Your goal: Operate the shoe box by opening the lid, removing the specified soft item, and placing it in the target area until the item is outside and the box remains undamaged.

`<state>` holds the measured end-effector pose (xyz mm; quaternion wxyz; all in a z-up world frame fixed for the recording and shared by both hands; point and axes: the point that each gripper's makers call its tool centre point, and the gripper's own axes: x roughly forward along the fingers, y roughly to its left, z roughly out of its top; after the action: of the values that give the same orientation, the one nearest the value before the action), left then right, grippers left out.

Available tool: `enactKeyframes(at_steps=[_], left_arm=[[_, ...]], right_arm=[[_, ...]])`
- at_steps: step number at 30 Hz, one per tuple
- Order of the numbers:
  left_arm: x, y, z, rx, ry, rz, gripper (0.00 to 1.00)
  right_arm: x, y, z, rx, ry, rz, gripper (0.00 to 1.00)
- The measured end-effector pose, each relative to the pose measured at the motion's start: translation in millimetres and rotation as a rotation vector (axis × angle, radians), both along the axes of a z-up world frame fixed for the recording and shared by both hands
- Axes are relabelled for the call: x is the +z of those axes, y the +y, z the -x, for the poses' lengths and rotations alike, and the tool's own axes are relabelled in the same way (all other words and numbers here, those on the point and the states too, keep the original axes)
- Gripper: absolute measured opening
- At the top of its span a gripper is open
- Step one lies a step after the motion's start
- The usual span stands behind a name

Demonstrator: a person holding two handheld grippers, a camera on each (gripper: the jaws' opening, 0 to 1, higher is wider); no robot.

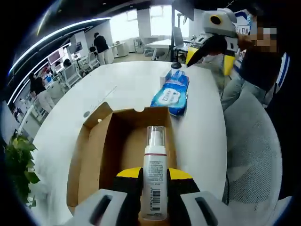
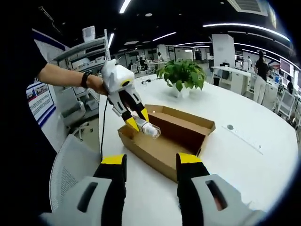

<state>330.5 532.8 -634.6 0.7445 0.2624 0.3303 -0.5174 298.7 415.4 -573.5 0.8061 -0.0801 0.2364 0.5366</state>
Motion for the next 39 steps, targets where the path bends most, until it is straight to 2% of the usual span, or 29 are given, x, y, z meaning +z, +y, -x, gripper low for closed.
enactKeyframes(at_steps=[5, 11, 14, 18, 23, 30, 39], left_arm=[[27.6, -22, 9.2, -0.06, -0.029, 0.05, 0.19], [54.2, -51, 25.4, -0.155, -0.046, 0.104, 0.19], [67.9, -66, 34.2, -0.196, -0.037, 0.163, 0.19], [81.9, -79, 40.9, -0.233, -0.044, 0.196, 0.19], [92.2, -92, 50.3, -0.284, -0.047, 0.218, 0.19], [99.4, -102, 62.1, -0.338, -0.033, 0.238, 0.19], [98.2, -105, 68.1, -0.365, -0.004, 0.247, 0.19]], right_arm=[[3.2, 7, -6, 0.024, -0.022, -0.002, 0.39], [15.8, 15, -4, 0.078, -0.061, -0.019, 0.4], [21.8, 18, 3, 0.128, -0.097, -0.005, 0.41], [23.3, 17, 10, 0.194, -0.147, 0.05, 0.4], [31.7, 17, 20, 0.246, -0.177, 0.05, 0.37], [45.8, 17, 32, 0.309, -0.194, 0.012, 0.2], [49.9, 18, 38, 0.316, -0.17, -0.021, 0.19]])
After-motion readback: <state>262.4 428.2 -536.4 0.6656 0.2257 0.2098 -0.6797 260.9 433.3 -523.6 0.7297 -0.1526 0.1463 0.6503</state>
